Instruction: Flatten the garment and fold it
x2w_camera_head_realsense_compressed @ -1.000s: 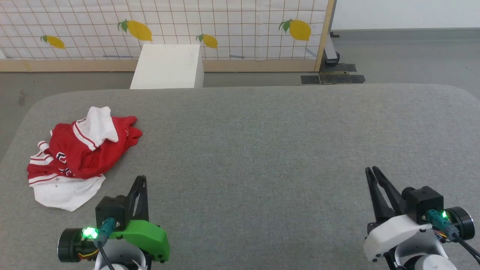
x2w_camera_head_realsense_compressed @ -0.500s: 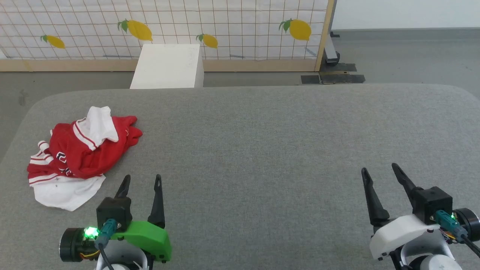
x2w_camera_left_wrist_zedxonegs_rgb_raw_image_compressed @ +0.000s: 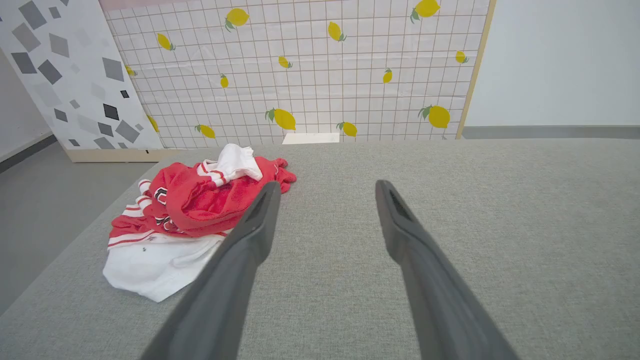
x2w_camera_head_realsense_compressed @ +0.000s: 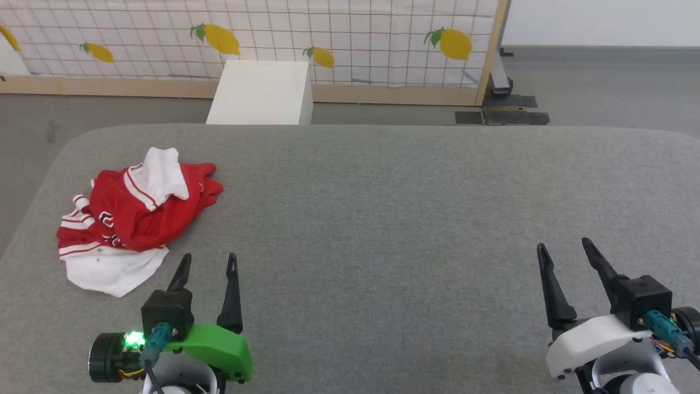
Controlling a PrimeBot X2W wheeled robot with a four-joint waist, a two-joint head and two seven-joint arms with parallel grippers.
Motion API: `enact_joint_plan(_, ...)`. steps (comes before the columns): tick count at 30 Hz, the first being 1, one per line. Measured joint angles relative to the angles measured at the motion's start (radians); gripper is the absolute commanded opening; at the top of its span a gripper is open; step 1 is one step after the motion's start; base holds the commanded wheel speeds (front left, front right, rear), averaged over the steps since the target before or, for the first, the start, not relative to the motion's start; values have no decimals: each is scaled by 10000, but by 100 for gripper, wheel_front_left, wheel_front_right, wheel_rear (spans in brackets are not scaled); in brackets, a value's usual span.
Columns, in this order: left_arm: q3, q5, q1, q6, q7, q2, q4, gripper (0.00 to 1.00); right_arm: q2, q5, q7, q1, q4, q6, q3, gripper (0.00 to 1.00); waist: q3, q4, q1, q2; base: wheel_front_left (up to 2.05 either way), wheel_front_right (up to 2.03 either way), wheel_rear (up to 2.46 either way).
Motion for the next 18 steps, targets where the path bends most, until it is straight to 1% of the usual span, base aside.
enact_joint_plan(18,-121,-169,230,219,-410,0,-36,100,2,59,-393,12,81,0,54,100,-2,1100,0,0,0,0,0)
